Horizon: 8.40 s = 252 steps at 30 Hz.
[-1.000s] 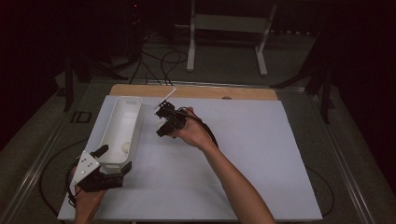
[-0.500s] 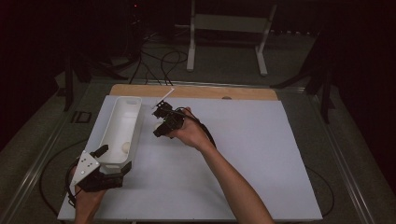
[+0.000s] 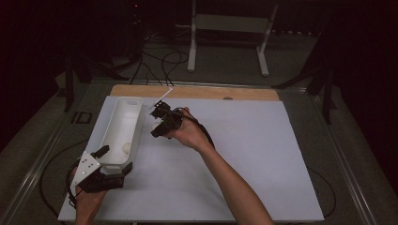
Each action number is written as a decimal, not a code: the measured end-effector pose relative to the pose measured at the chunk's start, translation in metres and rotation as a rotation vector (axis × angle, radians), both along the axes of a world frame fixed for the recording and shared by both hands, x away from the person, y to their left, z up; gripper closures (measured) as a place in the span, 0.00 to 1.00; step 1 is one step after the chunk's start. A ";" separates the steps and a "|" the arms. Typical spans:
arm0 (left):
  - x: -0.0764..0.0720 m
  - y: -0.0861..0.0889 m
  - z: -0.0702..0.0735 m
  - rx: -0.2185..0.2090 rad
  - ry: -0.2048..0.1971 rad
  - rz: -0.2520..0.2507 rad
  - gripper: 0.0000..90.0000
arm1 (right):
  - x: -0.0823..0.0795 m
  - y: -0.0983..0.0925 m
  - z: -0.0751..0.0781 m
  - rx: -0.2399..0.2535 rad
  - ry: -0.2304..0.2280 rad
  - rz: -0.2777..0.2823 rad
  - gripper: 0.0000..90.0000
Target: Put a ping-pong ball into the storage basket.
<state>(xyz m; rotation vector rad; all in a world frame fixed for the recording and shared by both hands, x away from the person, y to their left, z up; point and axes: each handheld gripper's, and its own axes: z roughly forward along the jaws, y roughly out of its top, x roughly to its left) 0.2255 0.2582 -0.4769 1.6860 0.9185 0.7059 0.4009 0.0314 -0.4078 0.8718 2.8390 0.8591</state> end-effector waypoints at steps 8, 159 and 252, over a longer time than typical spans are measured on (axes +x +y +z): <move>0.000 0.000 0.000 0.002 0.001 -0.002 0.01 | -0.001 0.003 0.001 0.010 -0.006 0.006 0.56; 0.000 0.001 0.001 -0.005 -0.001 -0.004 0.01 | -0.020 0.072 0.011 0.177 -0.003 0.061 0.21; 0.010 -0.002 -0.007 -0.018 0.081 0.036 0.01 | -0.110 -0.264 -0.070 0.292 -0.231 -0.355 0.17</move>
